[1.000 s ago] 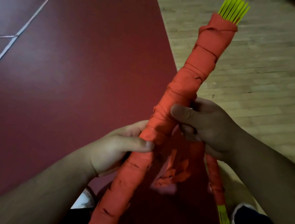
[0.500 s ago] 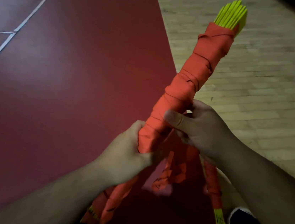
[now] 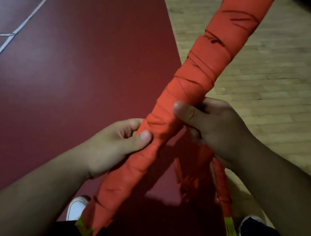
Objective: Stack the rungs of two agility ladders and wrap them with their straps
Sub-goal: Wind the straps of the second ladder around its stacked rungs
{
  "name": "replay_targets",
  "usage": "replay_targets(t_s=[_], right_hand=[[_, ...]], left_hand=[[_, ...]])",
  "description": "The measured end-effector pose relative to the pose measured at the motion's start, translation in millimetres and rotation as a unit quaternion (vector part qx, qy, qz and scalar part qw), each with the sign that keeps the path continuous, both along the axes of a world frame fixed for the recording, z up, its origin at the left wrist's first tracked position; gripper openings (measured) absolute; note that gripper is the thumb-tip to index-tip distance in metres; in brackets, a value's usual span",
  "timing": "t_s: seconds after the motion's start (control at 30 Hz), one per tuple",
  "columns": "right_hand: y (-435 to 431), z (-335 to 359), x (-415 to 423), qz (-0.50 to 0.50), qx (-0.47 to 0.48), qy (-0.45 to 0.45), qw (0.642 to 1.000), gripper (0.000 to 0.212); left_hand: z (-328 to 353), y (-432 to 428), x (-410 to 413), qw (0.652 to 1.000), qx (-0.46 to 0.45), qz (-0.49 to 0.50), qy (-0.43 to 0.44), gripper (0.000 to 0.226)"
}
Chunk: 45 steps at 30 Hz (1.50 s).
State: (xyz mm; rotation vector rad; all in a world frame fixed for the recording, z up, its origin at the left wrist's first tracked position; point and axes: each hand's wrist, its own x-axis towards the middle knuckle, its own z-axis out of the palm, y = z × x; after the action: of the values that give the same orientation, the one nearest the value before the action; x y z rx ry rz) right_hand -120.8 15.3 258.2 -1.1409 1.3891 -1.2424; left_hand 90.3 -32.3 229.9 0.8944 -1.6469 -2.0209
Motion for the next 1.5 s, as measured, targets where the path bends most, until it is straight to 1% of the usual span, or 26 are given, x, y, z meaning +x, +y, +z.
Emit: replay_targets(t_s=[0.03,0.1,0.17,0.23,0.27,0.3,0.37,0.5,0.6,0.67,0.73,0.77,0.87,0.9,0.93,0.97,1.03,1.13,1.2,1.27,1.3,1.33,1.37,1.43,1.47,1.5], right_hand=[[-1.1,-2.1,3.0,-0.037,-0.001,0.010,0.999,0.043],[-1.9,-7.4,6.3,-0.079,0.009,0.041,0.996,0.050],[-1.5,-8.3,5.9,-0.083,0.022,0.069,0.994,0.053],[-0.7,-6.4,1.6,-0.050,0.029,0.052,0.997,0.056],[-0.2,-5.3,-1.8,-0.025,0.028,0.036,0.999,0.055],[0.6,-4.1,-4.5,0.002,0.026,0.023,0.999,0.052],[0.6,-1.6,-9.1,0.043,0.014,0.004,0.999,0.038],[-0.5,3.0,-14.1,0.077,-0.007,-0.021,0.997,0.025],[-2.1,3.6,-17.2,0.064,-0.006,-0.032,0.997,0.030],[-3.6,3.5,-19.1,0.057,0.013,-0.052,0.997,0.044],[-3.9,1.8,-20.4,0.068,0.039,-0.063,0.995,0.060],[-2.4,0.3,-20.5,0.079,0.049,-0.064,0.994,0.062],[1.7,-3.4,-18.4,0.084,0.038,-0.071,0.993,0.034],[2.2,-4.0,-17.5,0.073,0.031,-0.075,0.994,0.026],[2.6,-5.0,-15.9,0.063,0.025,-0.078,0.995,0.021],[2.9,-5.8,-13.8,0.054,0.023,-0.076,0.995,0.018],[1.8,-7.2,-7.7,0.021,0.030,-0.060,0.998,0.023],[-2.5,-10.0,-1.4,-0.057,0.043,-0.010,0.997,0.021],[-3.7,-12.1,1.8,-0.067,0.032,0.079,0.994,0.020],[-4.2,-12.4,6.3,-0.043,0.000,0.167,0.985,0.023],[-3.9,-11.0,7.9,-0.028,-0.013,0.176,0.984,0.023],[-3.8,-8.9,7.6,-0.011,-0.021,0.155,0.988,0.023],[-3.7,-6.5,5.6,0.007,-0.022,0.114,0.993,0.025],[-4.4,-4.4,-3.0,0.044,-0.009,0.042,0.998,0.037],[-4.6,-4.5,-6.9,0.063,0.001,0.033,0.997,0.044],[-4.2,-4.6,-9.9,0.082,0.012,0.034,0.996,0.049]], left_hand=[[-0.1,2.2,-4.3,0.999,-0.020,0.024,-0.024,0.035],[-1.4,6.2,-13.3,0.990,-0.096,0.046,-0.094,0.041],[-2.6,7.7,-18.1,0.966,-0.177,0.049,-0.180,0.055],[-1.8,8.6,-18.1,0.952,-0.201,0.055,-0.223,0.062],[-1.9,7.6,-16.6,0.958,-0.182,0.054,-0.213,0.063],[-1.8,7.2,-14.9,0.971,-0.145,0.051,-0.182,0.061],[-0.2,5.4,-11.9,0.990,-0.086,0.044,-0.105,0.051],[4.9,-0.8,-5.2,0.996,-0.062,0.066,-0.027,0.026],[8.4,-4.4,3.5,0.999,-0.026,0.045,0.007,0.037],[10.6,-4.4,6.3,0.999,0.012,0.008,0.042,0.045],[12.1,-2.7,4.3,0.996,0.050,-0.020,0.067,0.045],[12.5,-1.0,2.8,0.995,0.069,-0.025,0.072,0.045],[12.2,4.6,0.0,0.992,0.109,-0.023,0.066,0.044],[11.8,5.4,-1.4,0.993,0.100,-0.024,0.055,0.045],[10.5,5.7,-2.8,0.997,0.060,-0.028,0.026,0.046],[9.2,5.2,-4.6,0.999,-0.002,-0.034,-0.018,0.047],[8.0,3.7,-8.3,0.989,-0.112,-0.022,-0.099,0.052],[3.0,7.4,-13.5,0.974,-0.157,0.025,-0.159,0.074],[-4.4,17.3,-21.0,0.947,-0.213,0.042,-0.236,0.085],[-10.5,24.8,-28.0,0.913,-0.264,0.095,-0.297,0.085],[-10.6,25.6,-29.4,0.903,-0.275,0.118,-0.308,0.080],[-9.8,24.0,-29.3,0.899,-0.284,0.128,-0.307,0.075],[-8.5,20.5,-28.0,0.907,-0.282,0.119,-0.290,0.070],[-2.3,12.3,-23.6,0.956,-0.218,0.067,-0.183,0.066],[1.4,10.7,-20.7,0.978,-0.165,0.034,-0.121,0.064],[4.2,9.6,-17.5,0.988,-0.126,0.009,-0.084,0.062]])
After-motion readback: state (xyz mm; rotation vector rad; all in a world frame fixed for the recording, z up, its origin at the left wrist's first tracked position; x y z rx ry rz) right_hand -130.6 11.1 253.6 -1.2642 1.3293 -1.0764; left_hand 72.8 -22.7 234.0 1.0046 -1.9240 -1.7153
